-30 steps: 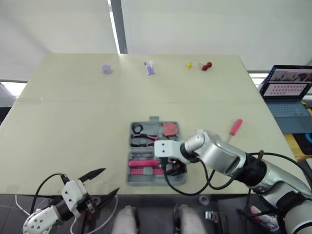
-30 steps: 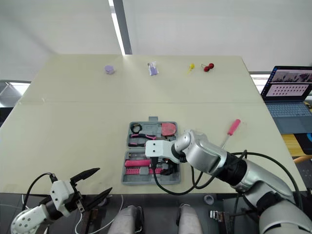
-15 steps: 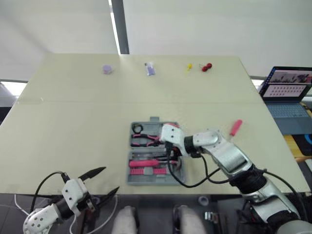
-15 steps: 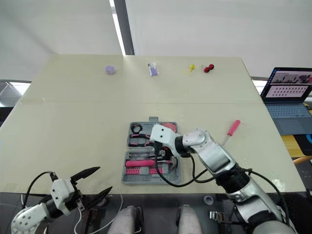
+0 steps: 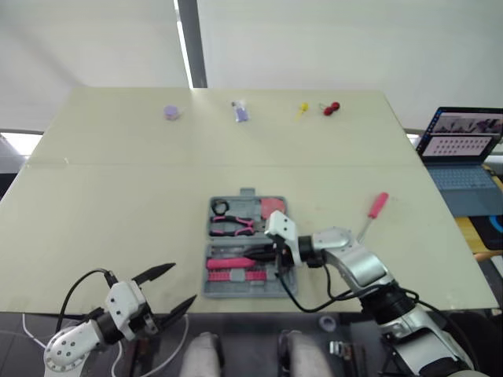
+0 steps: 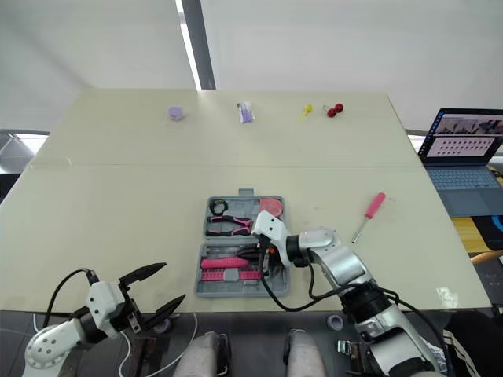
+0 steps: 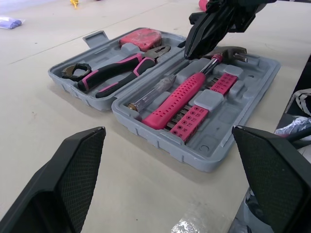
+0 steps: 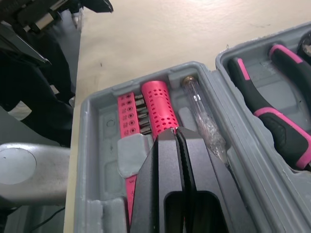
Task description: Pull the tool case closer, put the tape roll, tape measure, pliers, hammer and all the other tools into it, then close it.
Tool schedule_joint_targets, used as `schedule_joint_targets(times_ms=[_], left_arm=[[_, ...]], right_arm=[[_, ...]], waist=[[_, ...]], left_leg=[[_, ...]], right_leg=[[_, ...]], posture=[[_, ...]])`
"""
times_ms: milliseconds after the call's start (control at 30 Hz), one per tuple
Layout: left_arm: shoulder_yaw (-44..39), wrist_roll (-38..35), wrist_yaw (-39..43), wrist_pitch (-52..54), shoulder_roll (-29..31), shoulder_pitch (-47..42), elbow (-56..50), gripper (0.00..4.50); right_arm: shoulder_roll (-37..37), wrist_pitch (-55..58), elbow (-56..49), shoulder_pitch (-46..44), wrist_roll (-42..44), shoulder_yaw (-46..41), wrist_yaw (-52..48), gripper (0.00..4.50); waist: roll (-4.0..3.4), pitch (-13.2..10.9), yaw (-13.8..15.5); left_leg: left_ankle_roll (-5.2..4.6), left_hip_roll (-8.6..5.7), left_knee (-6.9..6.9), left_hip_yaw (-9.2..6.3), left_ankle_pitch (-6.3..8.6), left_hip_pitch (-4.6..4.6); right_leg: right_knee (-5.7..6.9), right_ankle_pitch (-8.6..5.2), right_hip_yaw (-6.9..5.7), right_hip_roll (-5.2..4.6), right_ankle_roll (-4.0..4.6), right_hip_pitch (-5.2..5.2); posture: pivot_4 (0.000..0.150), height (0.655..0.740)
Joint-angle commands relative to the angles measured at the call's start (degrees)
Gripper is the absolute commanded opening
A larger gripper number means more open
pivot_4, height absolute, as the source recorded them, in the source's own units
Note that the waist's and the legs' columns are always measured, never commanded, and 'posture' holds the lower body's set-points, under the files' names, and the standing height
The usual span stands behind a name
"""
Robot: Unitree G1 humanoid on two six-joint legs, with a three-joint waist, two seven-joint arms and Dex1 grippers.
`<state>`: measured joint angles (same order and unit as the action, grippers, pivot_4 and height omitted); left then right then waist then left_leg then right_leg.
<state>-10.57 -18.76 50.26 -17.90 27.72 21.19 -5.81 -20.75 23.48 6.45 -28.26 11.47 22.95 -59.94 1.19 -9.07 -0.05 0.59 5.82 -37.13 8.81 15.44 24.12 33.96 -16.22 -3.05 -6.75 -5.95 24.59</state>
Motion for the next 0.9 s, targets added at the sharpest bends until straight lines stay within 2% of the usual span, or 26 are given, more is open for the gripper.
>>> schedule_joint_targets(times_ms=[33, 667, 900], left_arm=[[0.17, -0.30, -0.23, -0.23, 0.21, 0.17, -0.61, 4.50], [0.07, -0.01, -0.43, -0.32, 0.49, 0.04, -0.42, 4.50], [0.00, -0.27, -0.17, -0.03, 0.73, 0.46, -0.78, 4.50]], right_arm=[[0.36, -1.34, 0.03, 0.22, -1.00, 0.60, -0.12, 0.08], [-0.32, -1.72, 8.46, 1.48, -11.26, 6.70, 2.53, 0.08], [-0.34, -2.33, 12.06, 2.48, -13.82, 8.39, 3.57, 0.08]], waist=[[-0.01, 0.00, 0.00], [-0.25, 0.75, -0.03], [-0.37, 1.20, -0.01]], left_leg=[[0.00, 0.01, 0.01, 0.00, 0.00, 0.00], [0.02, 0.03, 0.06, -0.02, 0.01, -0.17], [0.07, 0.06, 0.35, 0.04, 0.04, -0.70]], right_leg=[[0.00, 0.00, 0.00, 0.00, 0.01, 0.00], [-0.02, -0.02, -0.01, 0.00, 0.05, -0.04], [-0.12, -0.07, 0.05, 0.03, 0.15, -0.38]], posture=[[0.150, 0.7400], [0.150, 0.7400], [0.150, 0.7400]])
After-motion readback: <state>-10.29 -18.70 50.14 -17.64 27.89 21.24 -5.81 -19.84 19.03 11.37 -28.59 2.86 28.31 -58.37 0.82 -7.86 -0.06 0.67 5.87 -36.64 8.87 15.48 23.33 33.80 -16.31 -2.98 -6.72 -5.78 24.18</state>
